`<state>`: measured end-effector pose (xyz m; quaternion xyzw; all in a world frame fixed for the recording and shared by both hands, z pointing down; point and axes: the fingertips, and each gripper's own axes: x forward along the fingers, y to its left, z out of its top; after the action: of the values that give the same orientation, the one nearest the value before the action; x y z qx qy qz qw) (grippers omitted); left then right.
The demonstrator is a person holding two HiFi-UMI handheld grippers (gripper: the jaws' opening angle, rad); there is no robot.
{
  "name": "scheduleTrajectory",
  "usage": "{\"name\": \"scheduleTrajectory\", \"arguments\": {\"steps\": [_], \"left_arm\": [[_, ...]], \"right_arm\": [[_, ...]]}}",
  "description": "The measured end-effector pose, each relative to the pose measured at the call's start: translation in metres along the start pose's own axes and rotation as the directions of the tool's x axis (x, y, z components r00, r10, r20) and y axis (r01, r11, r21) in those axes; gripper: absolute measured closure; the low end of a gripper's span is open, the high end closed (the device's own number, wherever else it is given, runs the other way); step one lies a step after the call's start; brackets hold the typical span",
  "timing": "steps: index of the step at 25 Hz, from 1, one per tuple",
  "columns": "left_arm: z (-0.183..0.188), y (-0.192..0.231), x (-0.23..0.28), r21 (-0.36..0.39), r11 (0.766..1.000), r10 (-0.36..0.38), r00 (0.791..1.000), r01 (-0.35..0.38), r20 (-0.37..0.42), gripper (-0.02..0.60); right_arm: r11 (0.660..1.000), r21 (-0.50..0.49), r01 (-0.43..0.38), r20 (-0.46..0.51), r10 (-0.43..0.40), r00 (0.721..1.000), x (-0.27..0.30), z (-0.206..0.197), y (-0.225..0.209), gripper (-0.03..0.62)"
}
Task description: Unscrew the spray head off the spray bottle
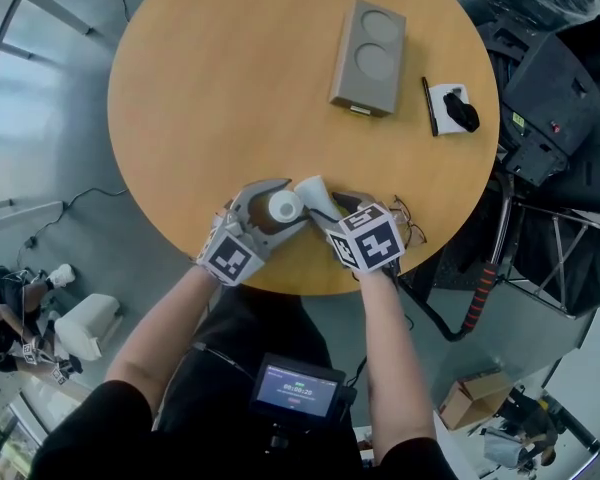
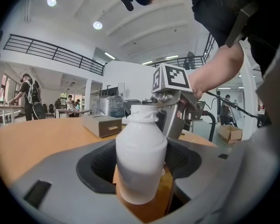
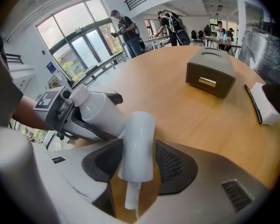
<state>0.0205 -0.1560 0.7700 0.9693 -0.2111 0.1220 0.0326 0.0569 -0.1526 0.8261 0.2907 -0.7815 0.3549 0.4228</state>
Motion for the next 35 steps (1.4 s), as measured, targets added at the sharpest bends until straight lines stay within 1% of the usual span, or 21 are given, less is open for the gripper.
{"name": "scheduleTrajectory", "arguments": {"steps": [1, 3, 6, 9, 12, 14, 16, 17, 18, 20, 21, 22, 23, 25, 27, 29, 31, 33, 35], "left_arm": [[0.002, -0.001, -0.001, 0.006, 1.000, -0.002, 1.000, 0.002, 0.000, 0.248], [0.008, -0.002, -0.006, 0.011, 1.000, -0.005, 1.000, 0.005, -0.003, 0.244], [0.018, -0.002, -0.016, 0.000, 1.000, -0.014, 1.000, 0.014, -0.016, 0.239], [0.036, -0.004, -0.029, 0.018, 1.000, -0.018, 1.000, 0.019, -0.020, 0.239], [0.063, -0.003, -0.043, 0.026, 1.000, -0.007, 1.000, 0.007, -0.002, 0.239], [0.085, 0.004, -0.053, -0.016, 1.000, 0.022, 0.999, -0.022, 0.039, 0.239], [0.108, 0.014, -0.064, -0.059, 0.997, 0.058, 0.995, -0.054, 0.077, 0.239], [0.120, 0.018, -0.068, -0.071, 0.995, 0.071, 0.994, -0.065, 0.086, 0.239], [0.131, 0.021, -0.072, -0.080, 0.994, 0.076, 0.993, -0.069, 0.087, 0.239], [0.152, 0.022, -0.077, -0.088, 0.995, 0.063, 0.995, -0.056, 0.078, 0.240], [0.163, 0.020, -0.078, -0.088, 0.995, 0.050, 0.996, -0.043, 0.080, 0.262], [0.174, 0.019, -0.081, -0.087, 0.996, 0.038, 0.995, -0.030, 0.090, 0.276], [0.186, 0.017, -0.083, -0.087, 0.996, 0.027, 0.994, -0.018, 0.102, 0.278], [0.208, 0.013, -0.090, -0.094, 0.996, 0.011, 0.993, 0.001, 0.121, 0.279], [0.227, 0.011, -0.096, -0.114, 0.993, -0.001, 0.991, 0.017, 0.136, 0.304], [0.243, 0.010, -0.102, -0.139, 0.990, -0.015, 0.989, 0.036, 0.148, 0.306], [0.254, 0.007, -0.107, -0.155, 0.986, -0.030, 0.988, 0.054, 0.152, 0.316], [0.260, 0.002, -0.113, -0.160, 0.985, -0.044, 0.990, 0.065, 0.134, 0.356], [0.266, -0.003, -0.117, -0.165, 0.983, -0.058, 0.990, 0.078, 0.125, 0.378]], "right_arm": [[1.000, -0.005, 0.010, 0.011, -0.009, 1.000, -0.003, 0.002, -0.001, 0.348], [1.000, -0.013, 0.023, 0.035, -0.023, 0.999, -0.010, 0.008, 0.000, 0.321], [0.999, -0.025, 0.025, 0.074, -0.023, 0.997, -0.025, 0.018, 0.008, 0.321], [0.998, -0.052, 0.046, 0.141, -0.038, 0.989, -0.047, 0.031, 0.019, 0.320], [0.994, -0.073, 0.076, 0.252, -0.055, 0.966, -0.074, 0.050, 0.031, 0.321], [0.995, -0.075, 0.061, 0.326, -0.033, 0.945, -0.091, 0.063, 0.042, 0.321], [0.997, -0.072, 0.014, 0.401, 0.016, 0.916, -0.110, 0.078, 0.054, 0.321], [0.997, -0.074, -0.008, 0.441, 0.040, 0.897, -0.121, 0.085, 0.060, 0.321], [0.996, -0.082, -0.023, 0.480, 0.059, 0.875, -0.134, 0.093, 0.066, 0.334], [0.993, -0.112, -0.030, 0.551, 0.087, 0.830, -0.160, 0.107, 0.077, 0.432], [0.991, -0.133, -0.026, 0.584, 0.100, 0.806, -0.173, 0.114, 0.083, 0.457], [0.987, -0.156, -0.022, 0.612, 0.115, 0.782, -0.184, 0.120, 0.088, 0.511], [0.984, -0.179, -0.021, 0.636, 0.132, 0.761, -0.195, 0.126, 0.095, 0.577], [0.975, -0.219, -0.027, 0.672, 0.171, 0.721, -0.214, 0.134, 0.108, 0.577], [0.969, -0.246, -0.018, 0.702, 0.191, 0.686, -0.232, 0.141, 0.117, 0.579], [0.964, -0.267, -0.005, 0.720, 0.203, 0.664, -0.245, 0.149, 0.123, 0.579], [0.957, -0.289, -0.013, 0.729, 0.228, 0.645, -0.257, 0.154, 0.131, 0.579], [0.951, -0.308, -0.018, 0.742, 0.253, 0.621, -0.269, 0.156, 0.142, 0.577], [0.945, -0.327, -0.010, 0.755, 0.268, 0.599, -0.285, 0.158, 0.152, 0.579]]}}
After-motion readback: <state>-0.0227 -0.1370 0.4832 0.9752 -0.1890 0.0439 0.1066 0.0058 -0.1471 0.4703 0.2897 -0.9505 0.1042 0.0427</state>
